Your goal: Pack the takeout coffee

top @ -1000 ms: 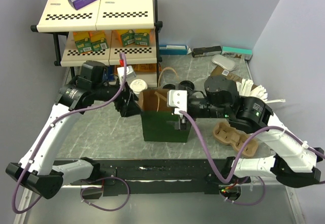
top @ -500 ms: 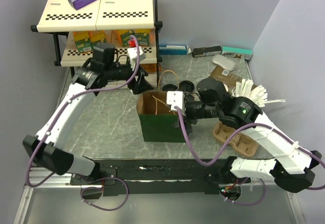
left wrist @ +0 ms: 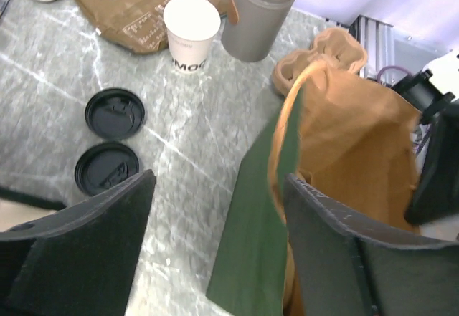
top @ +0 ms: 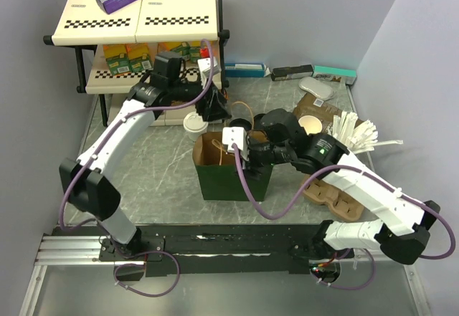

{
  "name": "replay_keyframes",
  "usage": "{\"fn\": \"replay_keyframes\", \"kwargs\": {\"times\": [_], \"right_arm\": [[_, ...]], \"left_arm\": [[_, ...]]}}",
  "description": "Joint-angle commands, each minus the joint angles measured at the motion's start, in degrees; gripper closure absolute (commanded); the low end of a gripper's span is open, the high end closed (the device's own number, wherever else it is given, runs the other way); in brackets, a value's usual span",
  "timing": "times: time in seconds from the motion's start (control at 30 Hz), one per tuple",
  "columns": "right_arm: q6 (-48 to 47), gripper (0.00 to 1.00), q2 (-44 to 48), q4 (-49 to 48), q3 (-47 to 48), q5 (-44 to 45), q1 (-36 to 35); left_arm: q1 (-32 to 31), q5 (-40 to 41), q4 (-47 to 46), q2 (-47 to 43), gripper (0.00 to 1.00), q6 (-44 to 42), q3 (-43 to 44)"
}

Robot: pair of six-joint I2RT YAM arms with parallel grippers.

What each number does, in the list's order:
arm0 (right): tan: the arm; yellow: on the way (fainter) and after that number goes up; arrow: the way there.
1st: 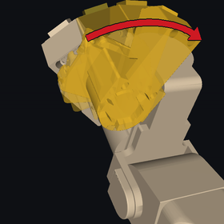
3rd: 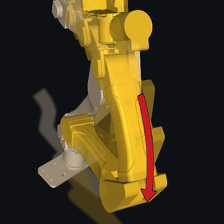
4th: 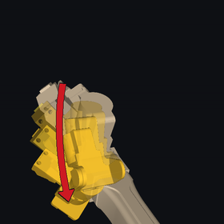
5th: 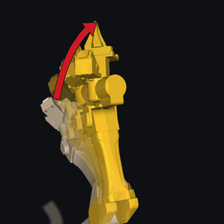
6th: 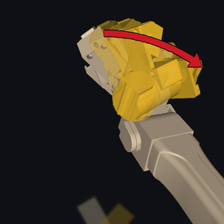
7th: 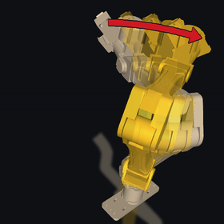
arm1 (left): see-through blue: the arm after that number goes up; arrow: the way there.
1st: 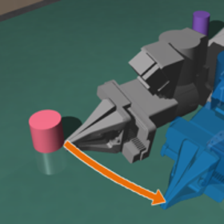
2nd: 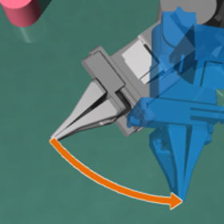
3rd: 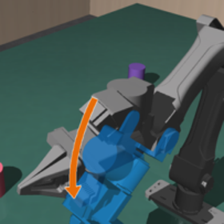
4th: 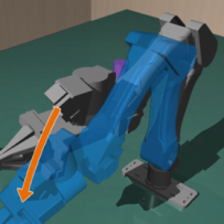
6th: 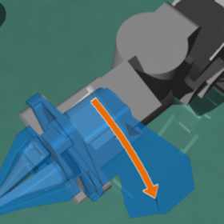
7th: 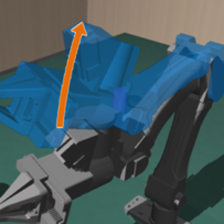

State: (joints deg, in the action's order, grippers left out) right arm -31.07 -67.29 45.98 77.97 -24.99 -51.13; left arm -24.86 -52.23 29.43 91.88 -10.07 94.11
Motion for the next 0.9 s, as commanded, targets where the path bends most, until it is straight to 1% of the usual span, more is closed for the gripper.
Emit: {"fn": "replay_keyframes", "kwargs": {"times": [0.0, 0.07, 0.1, 0.17, 0.2, 0.37, 0.57, 0.77, 0.87], "right_arm": [[1.8, 0.5, -1.09, -3.52, 4.11, -1.37, 0.16], [1.37, 0.68, -1.62, -3.17, 5.08, -1.9, 0.16], [1.19, 0.82, -1.79, -3.09, 5.78, -2.16, 0.24], [0.84, 0.91, -1.97, -2.74, 6.57, -2.17, 0.16], [0.66, 1.0, -1.88, -2.65, 7.27, -1.64, 0.16], [-1.97, 1.0, -1.62, -1.42, 12.1, -0.76, 0.16], [-5.49, 1.0, -2.67, 0.25, 22.99, -0.23, 0.16], [-6.11, 1.0, -3.9, -0.62, 28.45, 0.21, -0.28], [-6.55, 1.0, -4.17, -1.76, 29.51, 0.91, -0.72]], "left_arm": [[-1.41, -3.32, -3.5, 2.95, 0.32, 1.98, 5.38], [-2.12, -2.62, -3.5, 3.74, 0.45, 2.33, 5.91], [-2.29, -2.79, -3.42, 3.92, 0.69, 2.42, 6.35], [-2.38, -3.49, -1.93, 4.1, 0.95, 1.98, 7.05], [-2.38, -3.58, -1.66, 3.93, 0.99, 2.07, 7.41], [-2.3, -2.18, -1.13, -0.2, 0.99, 2.24, 9.16], [-2.21, -0.07, -1.92, -3.45, 0.99, 3.82, 14.7], [-2.21, 1.69, -1.31, -3.99, 0.99, 3.3, 21.37], [-2.21, 2.22, -1.31, -3.72, 0.99, 3.56, 23.83]]}}
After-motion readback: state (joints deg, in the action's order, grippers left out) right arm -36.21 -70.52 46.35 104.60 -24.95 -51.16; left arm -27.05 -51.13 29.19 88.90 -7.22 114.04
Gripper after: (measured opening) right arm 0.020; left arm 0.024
